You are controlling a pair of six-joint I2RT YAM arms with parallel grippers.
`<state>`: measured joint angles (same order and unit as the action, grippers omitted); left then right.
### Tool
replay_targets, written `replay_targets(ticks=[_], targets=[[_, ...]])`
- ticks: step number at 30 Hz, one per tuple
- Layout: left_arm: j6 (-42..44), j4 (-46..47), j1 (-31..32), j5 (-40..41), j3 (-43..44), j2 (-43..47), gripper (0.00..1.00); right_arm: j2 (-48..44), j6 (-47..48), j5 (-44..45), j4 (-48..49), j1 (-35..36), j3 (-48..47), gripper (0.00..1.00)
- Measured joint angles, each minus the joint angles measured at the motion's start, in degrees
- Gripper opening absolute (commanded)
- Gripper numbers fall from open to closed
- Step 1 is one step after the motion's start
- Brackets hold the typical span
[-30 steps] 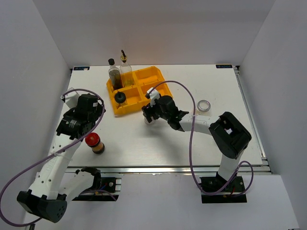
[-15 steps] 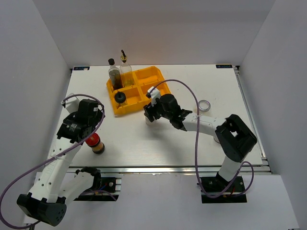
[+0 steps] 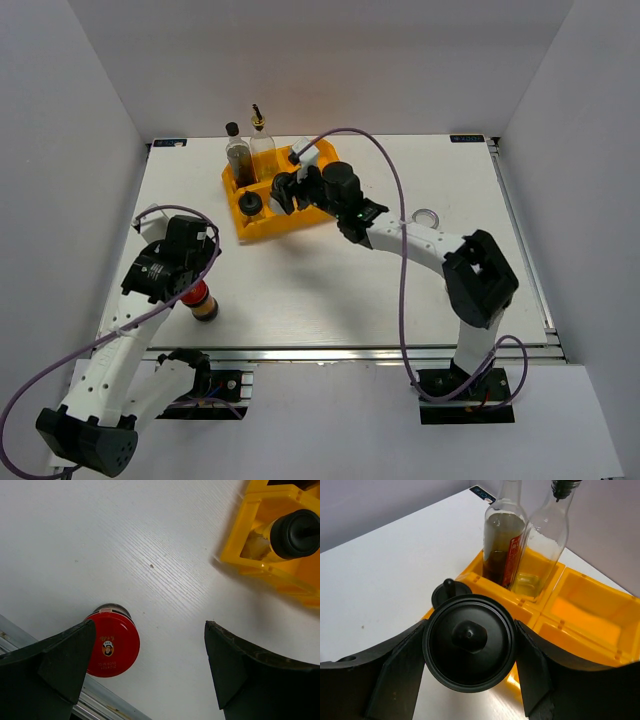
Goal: Organize the condiment bottles
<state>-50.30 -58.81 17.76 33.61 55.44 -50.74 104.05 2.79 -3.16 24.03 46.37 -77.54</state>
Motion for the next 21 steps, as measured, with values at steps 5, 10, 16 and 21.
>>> replay_targets(ticks=[5, 10, 16, 21], targets=[[-0.24, -0.39, 0.00, -0.11, -0.33, 0.66, 0.98, 9.07, -0.59, 1.55, 0.81, 0.00, -6.54, 0.05], [-0.79, -1.33, 0.00, -0.44, -0.66, 1.33, 0.98, 15.50, -0.83, 3.28, 2.47, 0.00, -11.43, 0.07], [-1.84, -2.67, 0.00, -1.29, -1.33, 1.84, 0.98, 21.20, -0.87, 4.50, 2.67, -0.11, -15.32, 0.13], [-2.82, -3.67, 0.00, -2.36, -2.73, 1.53, 0.98, 24.20, -0.85, 5.16, 2.08, -0.11, -15.32, 0.46]])
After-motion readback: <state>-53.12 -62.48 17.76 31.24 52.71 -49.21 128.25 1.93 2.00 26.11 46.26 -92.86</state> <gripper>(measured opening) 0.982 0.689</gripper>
